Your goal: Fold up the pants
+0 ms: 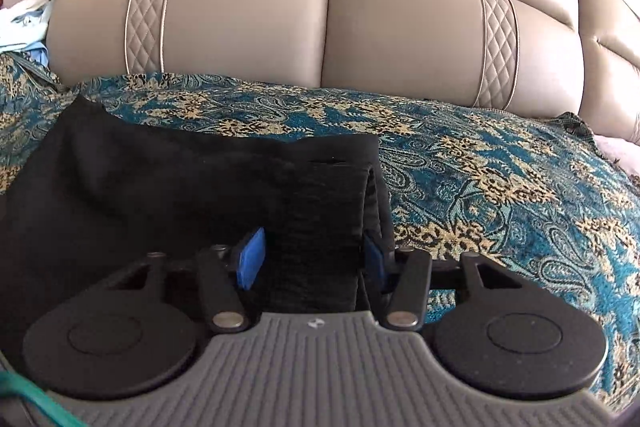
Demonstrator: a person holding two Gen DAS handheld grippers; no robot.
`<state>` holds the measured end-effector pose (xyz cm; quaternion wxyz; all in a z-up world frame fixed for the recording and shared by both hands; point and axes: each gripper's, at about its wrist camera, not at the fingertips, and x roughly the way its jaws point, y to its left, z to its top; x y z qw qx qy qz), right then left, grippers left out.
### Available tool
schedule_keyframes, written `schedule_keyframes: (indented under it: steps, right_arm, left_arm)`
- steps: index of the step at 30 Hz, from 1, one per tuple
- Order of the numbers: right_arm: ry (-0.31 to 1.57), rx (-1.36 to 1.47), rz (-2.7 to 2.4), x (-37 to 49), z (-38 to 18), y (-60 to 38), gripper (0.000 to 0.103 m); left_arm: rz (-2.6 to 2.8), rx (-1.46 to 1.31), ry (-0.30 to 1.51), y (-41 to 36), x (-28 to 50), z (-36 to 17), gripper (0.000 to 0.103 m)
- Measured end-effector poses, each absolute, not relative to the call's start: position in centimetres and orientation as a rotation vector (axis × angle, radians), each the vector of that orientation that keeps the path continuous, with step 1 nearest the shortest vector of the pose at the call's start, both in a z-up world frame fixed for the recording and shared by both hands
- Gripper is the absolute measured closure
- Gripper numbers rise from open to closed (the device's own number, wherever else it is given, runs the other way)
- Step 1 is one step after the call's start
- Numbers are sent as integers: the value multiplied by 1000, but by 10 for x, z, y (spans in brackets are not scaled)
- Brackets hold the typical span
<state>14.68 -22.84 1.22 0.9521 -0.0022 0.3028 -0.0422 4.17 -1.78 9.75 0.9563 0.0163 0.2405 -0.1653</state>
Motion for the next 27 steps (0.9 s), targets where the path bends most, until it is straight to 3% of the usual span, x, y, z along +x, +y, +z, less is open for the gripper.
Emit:
schedule_keyframes:
  steps: [3,10,16,21,27]
  right_arm:
    - [611,-11,-83,146,12,-228,36]
    - [614,11,-78,149,10,-230,34]
    - [616,32,-68,154,9,-235,27]
    - [621,80,-80,160,8,-245,14]
    - [647,160,-46,168,8,-267,10]
  left_arm:
    - [-322,65,452,-26,85,105,79]
    - [-208,53,548,-30,179,83,82]
    - [-141,34,549,-28,204,62,87]
    - [-114,-6,556,-25,212,60,87]
    - [-134,-2,561,-20,204,69,83]
